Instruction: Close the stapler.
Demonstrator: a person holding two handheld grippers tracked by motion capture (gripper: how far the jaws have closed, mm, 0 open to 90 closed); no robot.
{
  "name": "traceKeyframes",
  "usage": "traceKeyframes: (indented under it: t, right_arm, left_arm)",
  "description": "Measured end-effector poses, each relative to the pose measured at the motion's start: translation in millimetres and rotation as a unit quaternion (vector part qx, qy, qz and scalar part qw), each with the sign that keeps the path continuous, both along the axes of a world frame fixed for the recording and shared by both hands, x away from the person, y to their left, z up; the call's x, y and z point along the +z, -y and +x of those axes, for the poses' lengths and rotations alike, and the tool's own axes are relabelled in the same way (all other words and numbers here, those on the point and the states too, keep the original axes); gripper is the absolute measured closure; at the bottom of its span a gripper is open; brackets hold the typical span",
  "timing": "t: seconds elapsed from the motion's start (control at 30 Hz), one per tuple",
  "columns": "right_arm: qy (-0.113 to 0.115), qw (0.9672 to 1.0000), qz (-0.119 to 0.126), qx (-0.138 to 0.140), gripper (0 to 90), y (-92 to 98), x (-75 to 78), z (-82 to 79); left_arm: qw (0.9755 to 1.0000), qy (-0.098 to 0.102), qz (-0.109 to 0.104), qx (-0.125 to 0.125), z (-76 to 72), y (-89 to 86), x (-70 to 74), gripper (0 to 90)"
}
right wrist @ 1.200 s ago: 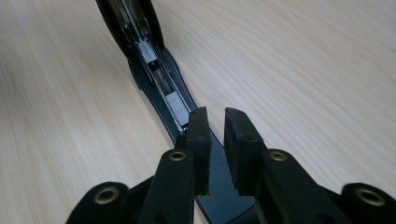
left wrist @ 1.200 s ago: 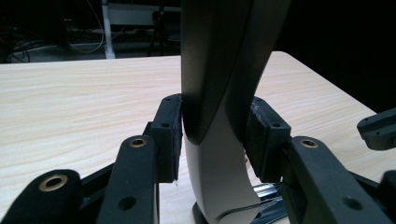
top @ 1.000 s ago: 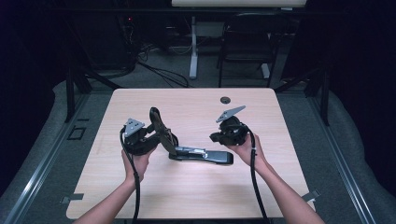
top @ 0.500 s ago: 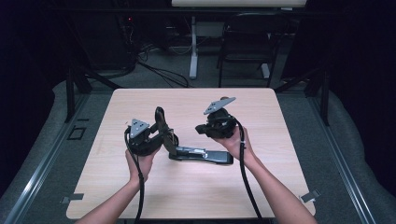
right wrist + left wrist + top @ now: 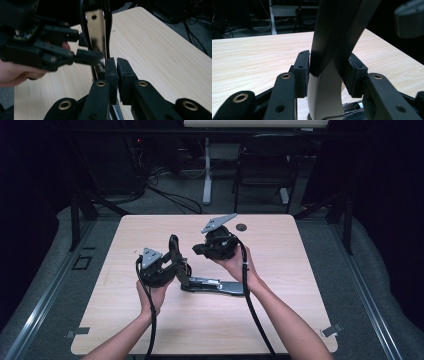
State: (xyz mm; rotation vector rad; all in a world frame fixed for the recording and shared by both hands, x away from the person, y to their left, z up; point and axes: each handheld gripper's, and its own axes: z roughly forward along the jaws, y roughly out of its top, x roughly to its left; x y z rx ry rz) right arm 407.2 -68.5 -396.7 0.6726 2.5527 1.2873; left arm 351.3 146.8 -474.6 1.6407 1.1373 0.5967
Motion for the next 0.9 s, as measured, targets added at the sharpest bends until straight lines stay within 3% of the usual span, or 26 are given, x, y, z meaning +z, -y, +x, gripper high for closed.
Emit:
traceKeyframes:
  t: [0.43,0.73,0.9]
  right_arm:
    - [0.012,0.9998,0.013,0.011,86.8,-16.7,10.9,4.4]
    - [0.019,0.9994,0.029,0.006,87.0,-17.1,15.6,5.8]
    - [0.017,0.9993,0.032,0.008,87.1,-14.9,16.1,4.2]
  left_arm:
    - [0.9999,0.001,0.000,-0.015,0.8,1.7,-1.0,58.3]
    - [0.9991,0.002,-0.004,-0.042,2.6,2.4,-2.8,55.4]
    - [0.9978,-0.016,-0.009,-0.064,5.9,1.8,-6.2,51.4]
